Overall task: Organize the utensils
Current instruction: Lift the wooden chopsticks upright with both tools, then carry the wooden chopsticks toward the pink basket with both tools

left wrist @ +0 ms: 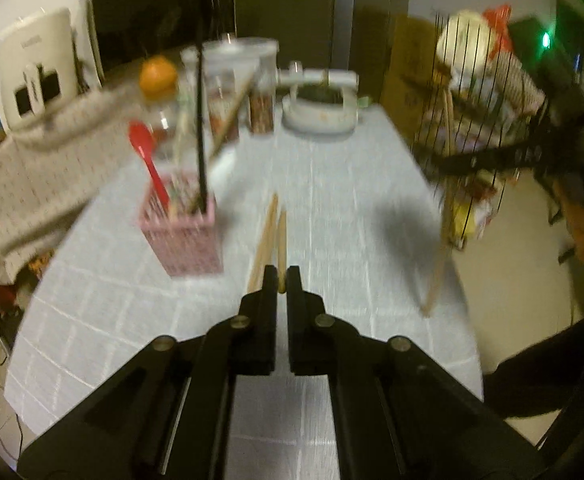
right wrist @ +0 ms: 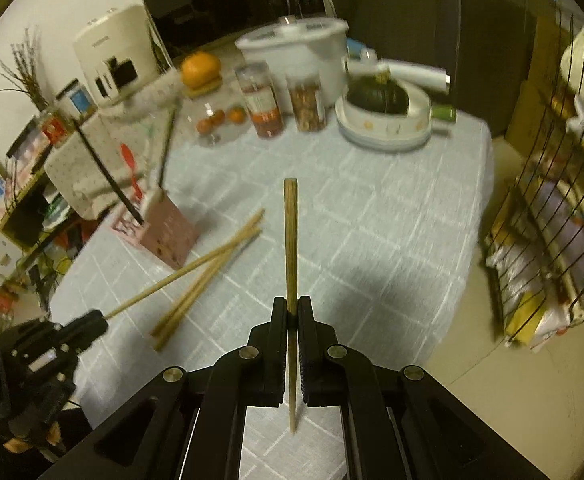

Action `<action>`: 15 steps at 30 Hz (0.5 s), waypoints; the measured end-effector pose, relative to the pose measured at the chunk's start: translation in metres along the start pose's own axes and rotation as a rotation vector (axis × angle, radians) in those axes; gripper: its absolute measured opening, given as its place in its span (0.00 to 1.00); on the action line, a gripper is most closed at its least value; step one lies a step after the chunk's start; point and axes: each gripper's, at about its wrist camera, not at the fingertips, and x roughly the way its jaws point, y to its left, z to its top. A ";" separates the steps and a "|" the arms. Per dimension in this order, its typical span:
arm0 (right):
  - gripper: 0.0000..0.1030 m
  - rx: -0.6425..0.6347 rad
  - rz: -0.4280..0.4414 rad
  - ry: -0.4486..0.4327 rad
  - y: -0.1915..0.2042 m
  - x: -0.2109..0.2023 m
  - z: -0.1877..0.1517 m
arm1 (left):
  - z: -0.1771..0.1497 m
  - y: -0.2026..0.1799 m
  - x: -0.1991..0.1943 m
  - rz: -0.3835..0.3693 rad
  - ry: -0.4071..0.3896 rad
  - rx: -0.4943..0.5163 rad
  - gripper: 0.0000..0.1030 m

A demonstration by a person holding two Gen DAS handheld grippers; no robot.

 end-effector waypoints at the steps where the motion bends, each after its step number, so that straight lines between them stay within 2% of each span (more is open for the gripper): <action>1: 0.05 -0.013 0.002 -0.014 0.003 -0.005 0.001 | 0.004 0.001 -0.004 -0.001 -0.028 -0.004 0.05; 7: 0.05 -0.090 -0.004 -0.085 0.025 -0.027 0.007 | 0.023 0.011 -0.020 -0.003 -0.154 -0.032 0.05; 15: 0.05 -0.124 0.020 -0.123 0.045 -0.038 0.015 | 0.038 0.019 -0.039 -0.007 -0.229 -0.086 0.05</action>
